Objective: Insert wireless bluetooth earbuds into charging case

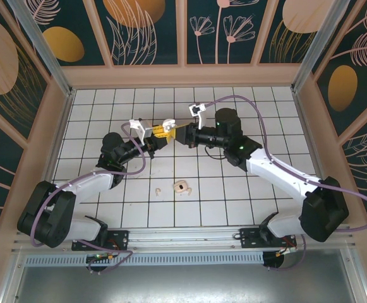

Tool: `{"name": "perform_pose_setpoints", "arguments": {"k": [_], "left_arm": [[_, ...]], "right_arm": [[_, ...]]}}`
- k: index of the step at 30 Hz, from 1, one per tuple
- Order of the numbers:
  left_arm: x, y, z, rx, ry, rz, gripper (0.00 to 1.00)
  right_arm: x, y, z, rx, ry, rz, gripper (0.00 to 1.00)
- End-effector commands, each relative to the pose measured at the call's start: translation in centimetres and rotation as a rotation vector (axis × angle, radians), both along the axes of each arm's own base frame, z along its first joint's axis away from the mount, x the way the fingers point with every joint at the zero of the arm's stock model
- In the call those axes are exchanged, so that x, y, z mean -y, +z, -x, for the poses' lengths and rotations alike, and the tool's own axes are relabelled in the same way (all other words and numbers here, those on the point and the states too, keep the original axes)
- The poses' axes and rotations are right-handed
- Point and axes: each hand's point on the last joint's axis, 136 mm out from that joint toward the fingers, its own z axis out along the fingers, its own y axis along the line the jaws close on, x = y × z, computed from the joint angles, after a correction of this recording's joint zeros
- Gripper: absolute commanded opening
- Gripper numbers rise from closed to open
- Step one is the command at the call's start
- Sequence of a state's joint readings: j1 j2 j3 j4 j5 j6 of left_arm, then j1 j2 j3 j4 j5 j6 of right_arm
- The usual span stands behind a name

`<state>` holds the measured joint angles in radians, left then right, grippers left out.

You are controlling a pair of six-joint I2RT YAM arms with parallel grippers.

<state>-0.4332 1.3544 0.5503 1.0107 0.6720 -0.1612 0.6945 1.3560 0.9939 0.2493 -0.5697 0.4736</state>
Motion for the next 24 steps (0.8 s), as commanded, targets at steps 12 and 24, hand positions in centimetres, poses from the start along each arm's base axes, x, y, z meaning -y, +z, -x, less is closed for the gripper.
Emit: {"name": "perform_pose_setpoints", "arguments": {"k": [12, 24], "left_arm": [[0.2, 2.2, 0.6, 0.086, -0.023, 0.023, 0.15], [0.5, 2.0, 1.0, 0.083, -0.054, 0.016, 0.15]], "right_arm": [[-2.2, 2.0, 0.0, 0.052, 0.053, -0.03, 0.15], [0.1, 3.7, 0.8, 0.1, 0.023, -0.041, 0.28]]}}
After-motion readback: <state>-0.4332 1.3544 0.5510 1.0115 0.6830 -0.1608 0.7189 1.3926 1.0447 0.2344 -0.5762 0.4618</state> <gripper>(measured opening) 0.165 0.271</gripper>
